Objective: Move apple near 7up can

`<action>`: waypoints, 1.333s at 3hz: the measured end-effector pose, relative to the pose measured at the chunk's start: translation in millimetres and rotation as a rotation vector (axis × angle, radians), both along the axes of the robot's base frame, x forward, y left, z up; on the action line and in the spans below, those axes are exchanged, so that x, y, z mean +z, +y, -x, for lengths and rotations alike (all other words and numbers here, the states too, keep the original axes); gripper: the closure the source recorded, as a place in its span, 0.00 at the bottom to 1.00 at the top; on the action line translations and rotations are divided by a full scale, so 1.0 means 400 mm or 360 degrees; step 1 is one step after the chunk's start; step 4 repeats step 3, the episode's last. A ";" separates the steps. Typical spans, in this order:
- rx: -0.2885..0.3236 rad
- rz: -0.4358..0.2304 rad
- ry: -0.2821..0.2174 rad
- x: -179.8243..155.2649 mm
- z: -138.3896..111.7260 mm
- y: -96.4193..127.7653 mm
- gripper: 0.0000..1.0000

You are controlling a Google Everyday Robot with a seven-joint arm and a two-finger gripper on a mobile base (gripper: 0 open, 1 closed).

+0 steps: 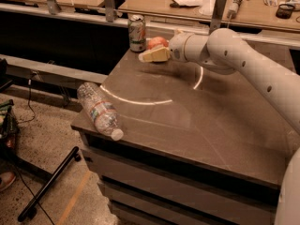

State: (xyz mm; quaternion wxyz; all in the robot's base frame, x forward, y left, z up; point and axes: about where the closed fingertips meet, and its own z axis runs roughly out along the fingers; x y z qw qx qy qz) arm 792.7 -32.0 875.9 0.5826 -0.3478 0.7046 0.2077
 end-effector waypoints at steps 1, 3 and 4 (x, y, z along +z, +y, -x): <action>0.0013 -0.0018 -0.0007 0.017 0.014 -0.067 0.00; 0.0102 -0.0014 -0.0001 0.079 0.093 -0.281 0.00; 0.0102 -0.0014 -0.0001 0.079 0.093 -0.281 0.00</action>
Offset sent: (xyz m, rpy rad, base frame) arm -0.0360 -0.1360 0.0396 0.0356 -0.0102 0.1179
